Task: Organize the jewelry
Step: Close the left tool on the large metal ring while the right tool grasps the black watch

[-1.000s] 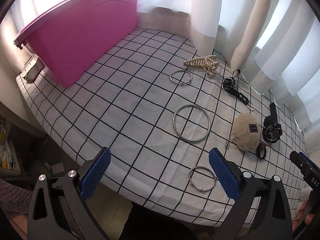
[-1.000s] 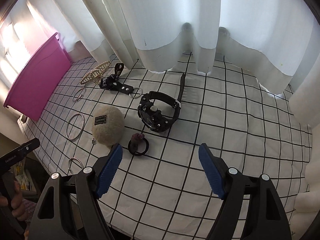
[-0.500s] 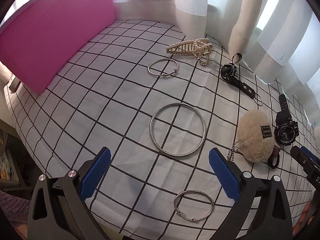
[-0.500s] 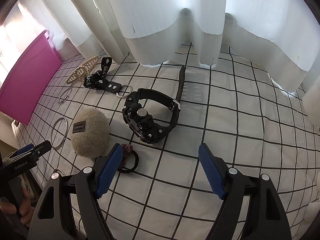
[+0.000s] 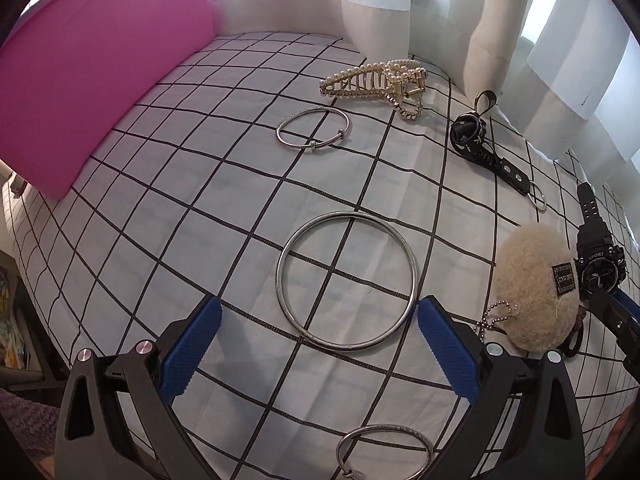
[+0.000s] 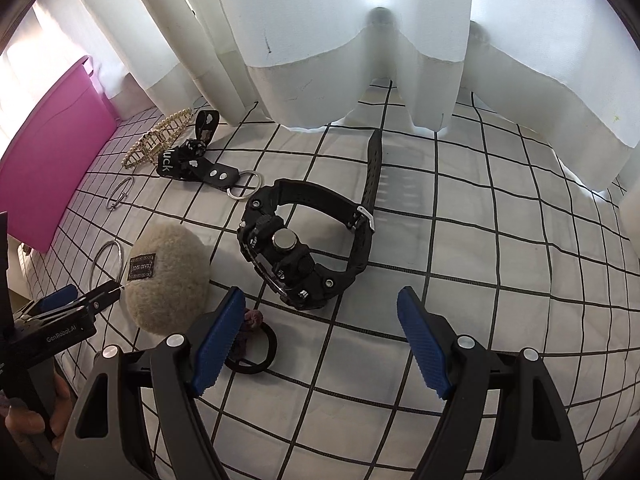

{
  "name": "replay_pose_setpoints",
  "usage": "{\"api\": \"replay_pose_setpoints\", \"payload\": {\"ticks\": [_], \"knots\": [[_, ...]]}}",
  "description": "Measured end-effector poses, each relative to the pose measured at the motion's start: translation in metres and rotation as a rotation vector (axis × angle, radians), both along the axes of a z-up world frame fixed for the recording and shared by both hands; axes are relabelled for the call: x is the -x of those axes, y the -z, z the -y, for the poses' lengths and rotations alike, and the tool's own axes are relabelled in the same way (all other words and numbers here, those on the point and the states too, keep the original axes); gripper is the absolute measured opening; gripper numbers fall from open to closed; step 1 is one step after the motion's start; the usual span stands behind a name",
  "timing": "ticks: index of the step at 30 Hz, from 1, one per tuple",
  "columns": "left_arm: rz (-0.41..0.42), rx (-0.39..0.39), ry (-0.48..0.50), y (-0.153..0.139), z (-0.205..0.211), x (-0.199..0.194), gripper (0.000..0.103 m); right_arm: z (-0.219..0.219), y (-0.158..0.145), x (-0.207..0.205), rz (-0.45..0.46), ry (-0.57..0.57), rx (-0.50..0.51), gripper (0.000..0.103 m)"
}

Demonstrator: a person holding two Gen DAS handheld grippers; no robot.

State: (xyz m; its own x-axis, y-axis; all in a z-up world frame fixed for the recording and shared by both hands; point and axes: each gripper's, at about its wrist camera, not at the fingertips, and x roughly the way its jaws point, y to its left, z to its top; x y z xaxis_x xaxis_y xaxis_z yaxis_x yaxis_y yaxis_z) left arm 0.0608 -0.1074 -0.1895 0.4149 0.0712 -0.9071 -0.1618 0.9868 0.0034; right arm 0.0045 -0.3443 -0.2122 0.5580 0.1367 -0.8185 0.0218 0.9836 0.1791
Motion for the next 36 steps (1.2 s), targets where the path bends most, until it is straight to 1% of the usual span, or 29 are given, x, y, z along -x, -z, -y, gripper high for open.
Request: {"api": "replay_pose_setpoints", "payload": {"ticks": [9,17,21,26,31,33,34,36], "knots": [[0.022,-0.004,-0.006,0.002,-0.001,-0.008,0.097,-0.007,0.009,-0.013,-0.019,0.002,0.053,0.075],[0.049,-0.015,0.002,0.002,0.001,-0.010,0.098,-0.019,0.011,-0.026,-0.009,0.000,0.120,0.075],[0.079,-0.016,0.002,0.003,0.001,-0.010,0.098,-0.024,0.012,-0.033,-0.001,0.005,0.150,0.077],[0.117,-0.026,-0.003,0.005,0.002,-0.011,0.098,-0.029,0.015,-0.041,0.014,0.017,0.159,0.081],[0.148,-0.034,0.000,0.005,0.005,-0.004,0.097,-0.031,0.018,-0.047,0.045,0.012,0.162,0.082],[0.151,-0.035,0.005,0.004,0.005,-0.002,0.096,-0.030,0.019,-0.045,0.057,0.004,0.157,0.082],[0.152,-0.035,0.008,0.003,0.006,0.000,0.093,-0.029,0.020,-0.045,0.059,0.001,0.159,0.081],[0.160,-0.032,0.020,0.001,0.007,0.004,0.087,-0.030,0.019,-0.041,0.071,-0.012,0.157,0.074]]}}
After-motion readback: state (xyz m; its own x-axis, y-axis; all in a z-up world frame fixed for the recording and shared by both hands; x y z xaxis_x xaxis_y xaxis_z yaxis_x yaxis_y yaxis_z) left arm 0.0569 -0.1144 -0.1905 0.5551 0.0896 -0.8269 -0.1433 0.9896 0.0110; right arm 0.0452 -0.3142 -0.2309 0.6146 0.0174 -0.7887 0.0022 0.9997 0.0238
